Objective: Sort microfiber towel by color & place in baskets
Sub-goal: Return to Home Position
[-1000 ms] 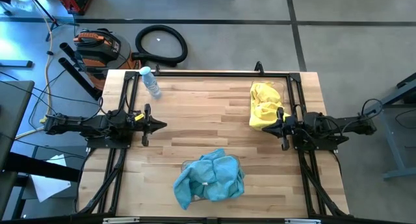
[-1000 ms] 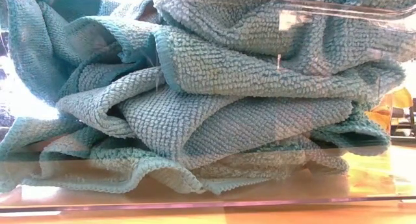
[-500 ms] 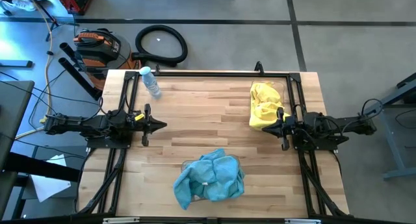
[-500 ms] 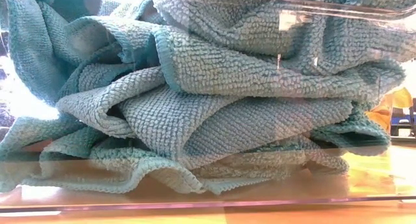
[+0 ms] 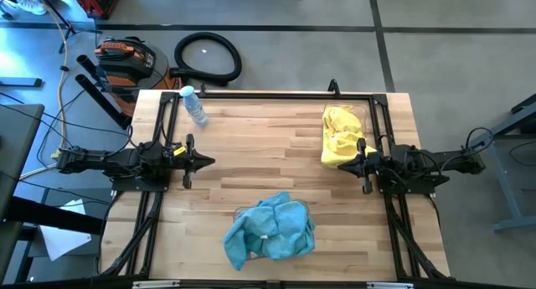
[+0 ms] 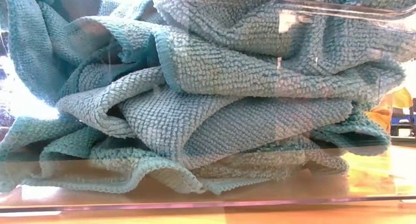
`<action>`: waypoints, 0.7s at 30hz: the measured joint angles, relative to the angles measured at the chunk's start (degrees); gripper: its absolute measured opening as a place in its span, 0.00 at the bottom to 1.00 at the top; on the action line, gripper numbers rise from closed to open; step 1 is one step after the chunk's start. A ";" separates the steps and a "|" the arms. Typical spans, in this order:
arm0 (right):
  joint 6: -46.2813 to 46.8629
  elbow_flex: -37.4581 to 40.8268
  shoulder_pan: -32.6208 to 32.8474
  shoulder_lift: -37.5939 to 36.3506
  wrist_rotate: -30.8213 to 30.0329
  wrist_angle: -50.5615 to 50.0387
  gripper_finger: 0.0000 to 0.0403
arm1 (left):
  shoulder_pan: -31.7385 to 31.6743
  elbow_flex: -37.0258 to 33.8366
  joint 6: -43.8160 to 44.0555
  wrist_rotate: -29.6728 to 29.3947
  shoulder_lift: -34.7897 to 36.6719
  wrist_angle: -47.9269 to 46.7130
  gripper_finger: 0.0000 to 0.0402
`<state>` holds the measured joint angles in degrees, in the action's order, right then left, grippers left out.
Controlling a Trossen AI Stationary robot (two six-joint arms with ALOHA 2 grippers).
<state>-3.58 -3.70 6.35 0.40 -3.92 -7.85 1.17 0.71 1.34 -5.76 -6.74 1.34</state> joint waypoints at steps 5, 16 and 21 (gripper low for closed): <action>1.67 0.00 0.00 0.00 0.02 -0.01 0.00 | 0.00 0.00 0.00 0.02 0.00 0.01 0.00; 5.19 -0.01 0.00 0.00 0.10 -0.01 0.00 | 0.00 0.00 0.00 0.02 0.00 0.02 0.00; 6.35 -3.13 0.00 -0.04 0.05 0.50 0.00 | 0.00 0.00 0.00 0.02 0.00 0.02 0.00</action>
<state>2.76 -6.83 6.35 0.36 -3.87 -7.35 1.17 0.71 1.34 -5.74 -6.74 1.37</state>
